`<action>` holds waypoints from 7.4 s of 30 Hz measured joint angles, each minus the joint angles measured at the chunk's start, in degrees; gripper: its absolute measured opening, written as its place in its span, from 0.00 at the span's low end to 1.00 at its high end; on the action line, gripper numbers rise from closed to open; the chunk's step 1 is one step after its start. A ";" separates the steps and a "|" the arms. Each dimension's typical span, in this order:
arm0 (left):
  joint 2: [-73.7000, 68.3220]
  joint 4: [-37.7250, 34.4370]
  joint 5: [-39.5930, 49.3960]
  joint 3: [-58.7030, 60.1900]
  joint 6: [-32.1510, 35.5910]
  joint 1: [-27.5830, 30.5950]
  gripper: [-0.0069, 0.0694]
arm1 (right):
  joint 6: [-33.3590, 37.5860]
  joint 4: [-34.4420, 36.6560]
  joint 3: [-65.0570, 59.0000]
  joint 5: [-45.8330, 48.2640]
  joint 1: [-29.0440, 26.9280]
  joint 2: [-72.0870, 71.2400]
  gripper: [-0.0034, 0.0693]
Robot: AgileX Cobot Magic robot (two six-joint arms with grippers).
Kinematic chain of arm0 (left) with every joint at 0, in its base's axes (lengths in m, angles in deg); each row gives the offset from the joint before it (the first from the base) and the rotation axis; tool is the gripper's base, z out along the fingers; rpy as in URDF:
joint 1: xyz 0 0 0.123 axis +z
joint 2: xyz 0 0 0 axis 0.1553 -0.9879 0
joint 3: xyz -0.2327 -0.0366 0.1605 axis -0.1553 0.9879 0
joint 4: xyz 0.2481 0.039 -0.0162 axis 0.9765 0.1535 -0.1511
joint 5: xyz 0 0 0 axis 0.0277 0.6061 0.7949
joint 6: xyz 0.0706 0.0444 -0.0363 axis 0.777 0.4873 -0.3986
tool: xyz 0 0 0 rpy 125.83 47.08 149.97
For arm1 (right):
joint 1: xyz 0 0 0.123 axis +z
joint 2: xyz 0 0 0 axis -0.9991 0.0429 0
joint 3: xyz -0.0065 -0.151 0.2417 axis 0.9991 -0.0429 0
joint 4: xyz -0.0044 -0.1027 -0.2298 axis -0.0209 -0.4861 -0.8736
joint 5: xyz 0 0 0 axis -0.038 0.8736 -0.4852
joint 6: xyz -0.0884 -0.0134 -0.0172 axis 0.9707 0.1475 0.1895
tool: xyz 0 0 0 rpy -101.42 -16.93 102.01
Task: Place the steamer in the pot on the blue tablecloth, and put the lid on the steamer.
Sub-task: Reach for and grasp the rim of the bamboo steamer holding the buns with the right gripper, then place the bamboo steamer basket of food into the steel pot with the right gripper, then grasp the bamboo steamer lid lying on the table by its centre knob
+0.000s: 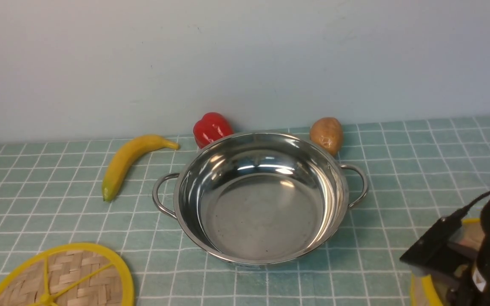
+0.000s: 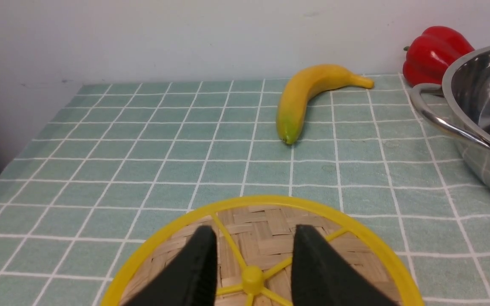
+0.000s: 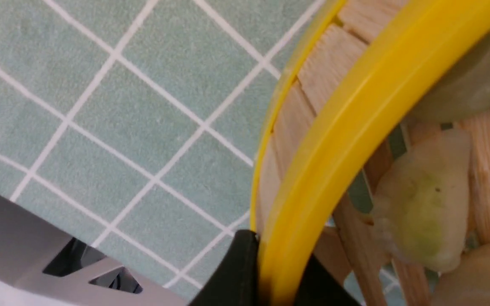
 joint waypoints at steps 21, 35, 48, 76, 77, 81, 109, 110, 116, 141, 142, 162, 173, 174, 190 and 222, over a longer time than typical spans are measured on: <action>0.00 0.00 0.00 0.00 0.00 0.00 0.41 | 10.48 -2.19 36.56 1.33 1.14 13.19 0.13; 0.00 0.00 0.00 0.00 0.00 0.00 0.41 | 17.91 -10.95 55.19 1.36 16.31 31.09 0.13; 0.00 0.00 0.00 0.00 0.00 0.00 0.41 | 20.97 -12.82 57.61 1.44 17.24 41.34 0.13; 0.00 0.00 0.00 0.00 0.00 0.00 0.41 | 23.37 -8.58 57.67 1.29 17.24 45.55 0.15; 0.00 0.00 0.00 0.00 0.00 0.00 0.41 | 23.37 -8.58 57.67 1.29 17.24 45.55 0.15; 0.00 0.00 0.00 0.00 0.00 0.00 0.41 | 23.41 -8.87 57.86 0.84 17.24 45.55 0.31; 0.00 0.00 0.00 0.00 0.00 0.00 0.41 | 8.74 -16.01 58.16 0.43 17.24 24.15 0.15; 0.00 0.00 0.00 0.00 0.00 0.00 0.41 | 6.51 -17.93 58.16 0.43 17.19 21.52 0.07; 0.00 0.00 0.00 0.00 0.00 0.00 0.41 | -7.52 -23.66 58.16 0.30 15.15 12.08 0.03; 0.00 0.00 0.00 0.00 0.00 0.00 0.41 | -28.80 -22.17 8.66 -31.05 -2.77 -25.03 0.08; 0.00 0.00 0.00 0.00 0.00 0.00 0.41 | -29.25 -22.23 7.62 -32.75 -3.30 -26.59 0.08; 0.00 0.00 0.00 0.00 0.00 0.00 0.41 | -34.64 -25.25 -41.09 -52.34 -29.92 -79.77 0.19; 0.00 0.00 0.00 0.00 0.00 0.00 0.41 | -34.64 -23.49 -46.82 -50.90 -29.78 -80.55 0.23; 0.00 0.00 0.00 0.00 0.00 0.00 0.41 | -34.64 -23.49 -46.82 -50.79 -29.78 -80.55 0.23; 0.00 0.00 0.00 0.00 0.00 0.00 0.41 | -34.64 -22.38 -46.82 -50.56 -29.78 -80.55 0.29; 0.00 0.75 -1.13 0.02 0.61 0.00 0.41 | -34.64 -22.24 -46.82 -50.56 -29.78 -80.55 0.38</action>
